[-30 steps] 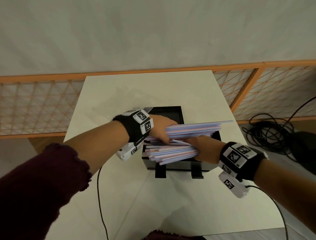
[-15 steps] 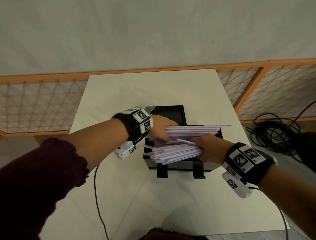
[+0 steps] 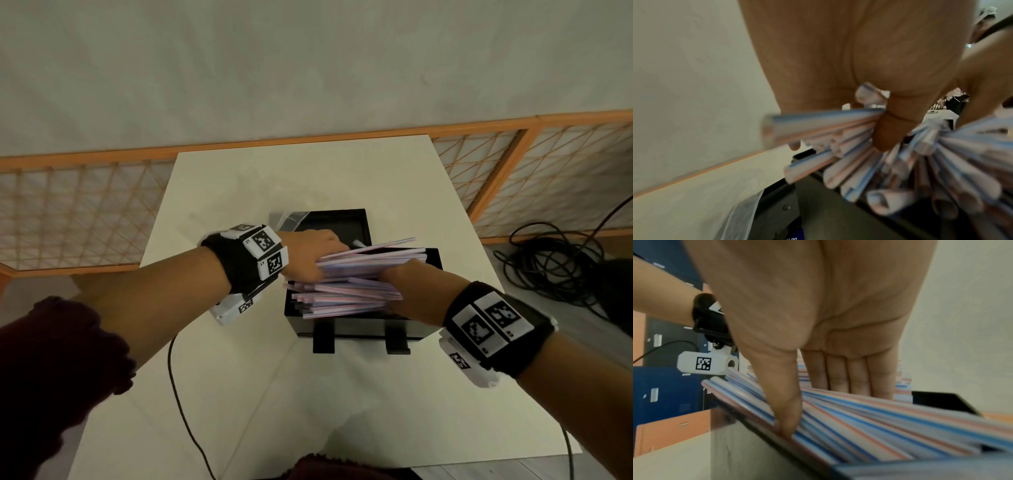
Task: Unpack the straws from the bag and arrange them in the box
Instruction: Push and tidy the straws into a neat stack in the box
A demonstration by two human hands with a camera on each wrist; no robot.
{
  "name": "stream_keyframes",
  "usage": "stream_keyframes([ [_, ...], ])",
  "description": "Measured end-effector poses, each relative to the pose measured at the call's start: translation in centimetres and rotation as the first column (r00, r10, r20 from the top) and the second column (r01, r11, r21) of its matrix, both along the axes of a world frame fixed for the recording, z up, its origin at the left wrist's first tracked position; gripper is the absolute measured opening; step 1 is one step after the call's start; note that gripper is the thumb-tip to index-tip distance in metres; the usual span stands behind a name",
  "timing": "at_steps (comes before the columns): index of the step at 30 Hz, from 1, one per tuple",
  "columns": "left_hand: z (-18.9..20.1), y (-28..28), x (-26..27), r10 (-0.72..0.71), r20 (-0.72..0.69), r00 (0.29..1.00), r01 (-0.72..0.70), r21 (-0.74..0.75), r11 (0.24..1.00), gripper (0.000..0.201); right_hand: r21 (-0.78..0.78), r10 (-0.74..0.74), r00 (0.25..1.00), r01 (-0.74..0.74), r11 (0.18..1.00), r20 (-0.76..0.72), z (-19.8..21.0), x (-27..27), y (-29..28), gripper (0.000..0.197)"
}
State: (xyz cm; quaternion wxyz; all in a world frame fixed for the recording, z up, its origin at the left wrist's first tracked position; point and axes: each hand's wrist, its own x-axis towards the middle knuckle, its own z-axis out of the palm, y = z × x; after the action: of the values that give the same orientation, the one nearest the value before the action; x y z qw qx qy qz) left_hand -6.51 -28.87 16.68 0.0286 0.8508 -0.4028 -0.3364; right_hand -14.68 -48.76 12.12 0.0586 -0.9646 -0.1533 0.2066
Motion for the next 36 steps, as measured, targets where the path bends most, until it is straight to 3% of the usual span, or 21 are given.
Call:
stream_keyframes([
  [4,-1.3,0.5,-0.3,0.016,0.051,0.999,-0.019,0.052,0.998,0.078,-0.134,0.056,0.996,-0.047,0.990,0.064,0.6,-0.8,0.2,0.030],
  [7,-2.4,1.1,-0.6,-0.016,0.133,0.991,0.009,0.052,0.999,0.069,-0.136,0.089,0.988,-0.072,0.988,0.122,1.3,-1.5,0.4,0.029],
  [13,-3.0,1.3,-1.6,-0.088,0.209,0.974,0.085,0.023,0.996,0.069,-0.050,0.122,0.984,-0.116,0.992,0.130,-0.5,-1.8,0.4,0.032],
  [18,-2.3,1.6,-1.0,-0.134,0.232,0.964,0.128,0.037,0.991,0.068,0.052,0.143,0.959,-0.160,0.986,0.244,-1.7,-1.0,1.0,0.031],
  [25,-1.7,2.5,-1.0,-0.125,0.225,0.966,0.115,0.054,0.992,0.071,0.139,0.176,0.836,-0.287,0.948,0.519,-2.0,-2.0,1.3,0.033],
  [36,-2.2,0.8,-1.7,-0.119,0.210,0.971,0.114,0.036,0.993,0.070,0.274,0.084,0.768,-0.325,0.905,0.635,-2.6,-2.8,0.3,0.024],
])
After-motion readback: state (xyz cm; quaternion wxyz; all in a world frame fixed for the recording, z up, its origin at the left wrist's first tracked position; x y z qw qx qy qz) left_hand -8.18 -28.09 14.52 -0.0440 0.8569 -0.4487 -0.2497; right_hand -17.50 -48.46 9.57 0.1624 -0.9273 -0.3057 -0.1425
